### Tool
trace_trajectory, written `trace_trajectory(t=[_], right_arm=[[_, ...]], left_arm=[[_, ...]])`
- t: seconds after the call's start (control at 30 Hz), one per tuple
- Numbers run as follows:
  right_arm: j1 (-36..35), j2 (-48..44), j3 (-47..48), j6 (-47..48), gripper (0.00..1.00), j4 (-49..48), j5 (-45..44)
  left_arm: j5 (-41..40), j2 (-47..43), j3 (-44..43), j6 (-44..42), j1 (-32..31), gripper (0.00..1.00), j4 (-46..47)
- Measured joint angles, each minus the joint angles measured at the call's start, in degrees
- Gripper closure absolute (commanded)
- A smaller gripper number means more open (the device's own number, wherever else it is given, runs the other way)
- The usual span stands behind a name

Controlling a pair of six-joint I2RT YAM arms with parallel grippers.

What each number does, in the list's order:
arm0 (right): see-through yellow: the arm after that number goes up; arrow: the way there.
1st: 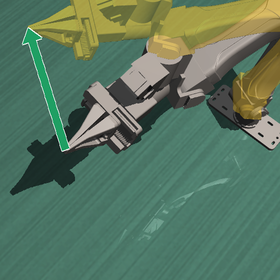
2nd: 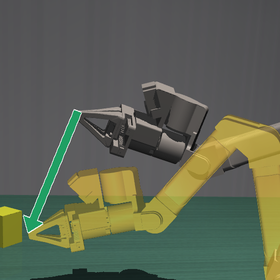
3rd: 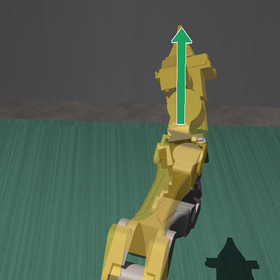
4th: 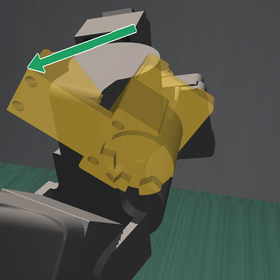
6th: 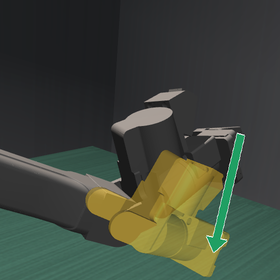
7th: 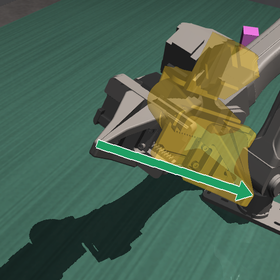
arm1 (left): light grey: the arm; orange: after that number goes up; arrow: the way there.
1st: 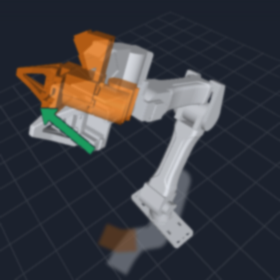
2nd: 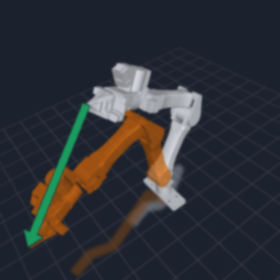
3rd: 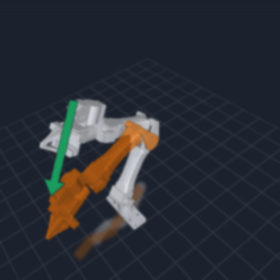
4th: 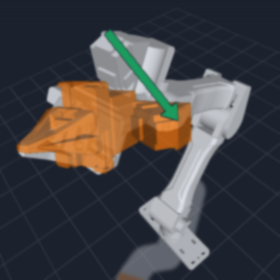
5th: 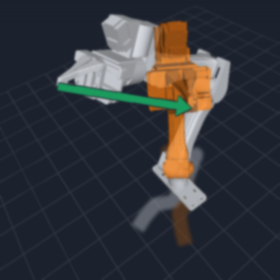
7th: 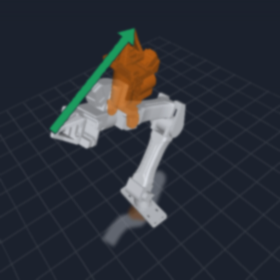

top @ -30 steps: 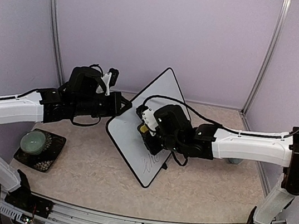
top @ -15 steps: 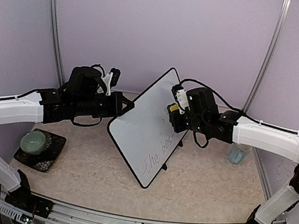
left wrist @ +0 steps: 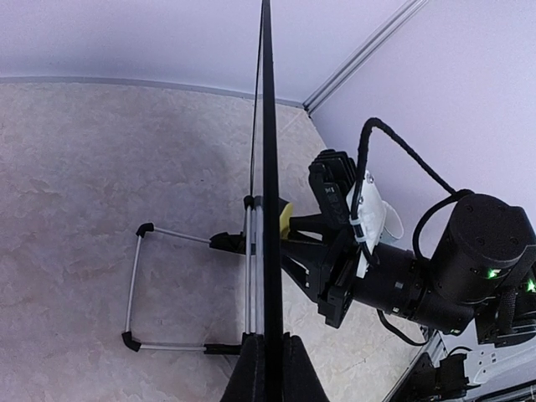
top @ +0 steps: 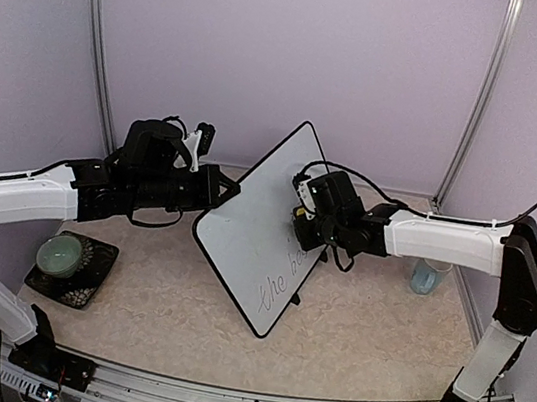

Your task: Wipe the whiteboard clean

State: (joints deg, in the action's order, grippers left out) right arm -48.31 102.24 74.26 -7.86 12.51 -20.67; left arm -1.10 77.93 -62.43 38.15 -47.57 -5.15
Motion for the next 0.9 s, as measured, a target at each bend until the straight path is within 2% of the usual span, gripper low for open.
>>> trace_trajectory(t=[0.3,0.67,0.9], right_arm=[[-4.5,-1.2,-0.2,4.0,1.00,-0.1,0.5],[-12.5,-5.0,-1.7,7.4,1.00,-0.5,5.4],[-13.6,-5.9,-1.7,7.1,1.00,0.0,5.7]], left_arm=[[-1.1,0.0,0.0,0.4,0.0,1.00,-0.3],[-0.7,0.0,0.0,0.1,0.0,1.00,-0.3],[0.2,-0.2,0.1,0.0,0.1,1.00,0.0]])
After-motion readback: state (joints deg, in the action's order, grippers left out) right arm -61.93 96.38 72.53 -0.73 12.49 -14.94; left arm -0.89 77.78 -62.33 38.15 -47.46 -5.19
